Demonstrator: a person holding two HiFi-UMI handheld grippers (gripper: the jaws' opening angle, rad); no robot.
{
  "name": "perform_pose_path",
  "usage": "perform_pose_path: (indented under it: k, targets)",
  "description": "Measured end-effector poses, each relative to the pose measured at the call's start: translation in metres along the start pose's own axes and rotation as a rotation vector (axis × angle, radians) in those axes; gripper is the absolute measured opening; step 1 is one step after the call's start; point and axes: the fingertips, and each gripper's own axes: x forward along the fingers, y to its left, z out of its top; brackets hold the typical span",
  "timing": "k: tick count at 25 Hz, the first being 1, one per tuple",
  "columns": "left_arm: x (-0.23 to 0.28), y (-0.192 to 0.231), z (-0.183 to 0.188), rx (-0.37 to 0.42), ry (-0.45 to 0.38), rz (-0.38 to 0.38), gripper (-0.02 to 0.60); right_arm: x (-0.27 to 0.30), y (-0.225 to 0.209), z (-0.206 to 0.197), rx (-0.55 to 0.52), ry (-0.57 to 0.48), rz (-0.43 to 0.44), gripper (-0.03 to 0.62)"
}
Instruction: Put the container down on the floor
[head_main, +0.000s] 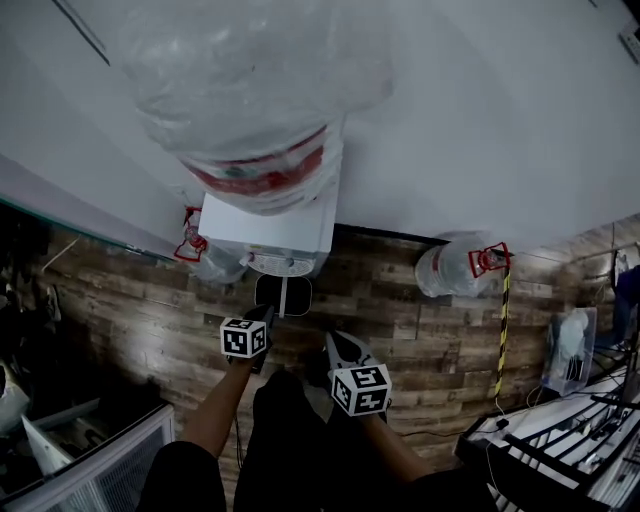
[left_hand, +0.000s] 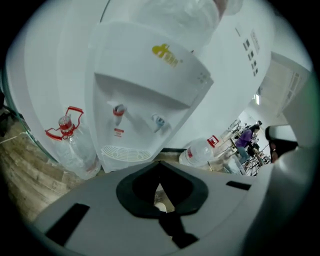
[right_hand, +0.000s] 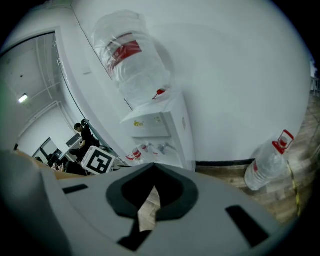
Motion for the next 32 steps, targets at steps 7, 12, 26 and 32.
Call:
perform_pose_path:
  k: [7, 12, 26, 32]
  targets:
    - [-0.074, -0.043, 0.029, 0.038, -0.118, 0.064, 0.014, -0.031, 0.030, 0.029, -0.054, -0.028, -0.018, 0.009]
    - [-0.115, -0.063, 0.039, 0.036, -0.204, 0.080, 0.014, -0.041, 0.049, 0.039, -0.081, -0.059, -0.019, 0.009]
    - [-0.214, -0.093, 0.021, 0.228, -0.361, 0.069, 0.014, -0.087, 0.124, 0.011, -0.132, -0.153, -0.053, 0.009]
    - [-0.251, -0.096, 0.010, 0.223, -0.415, 0.058, 0.014, -0.103, 0.155, -0.001, -0.150, -0.207, -0.070, 0.009]
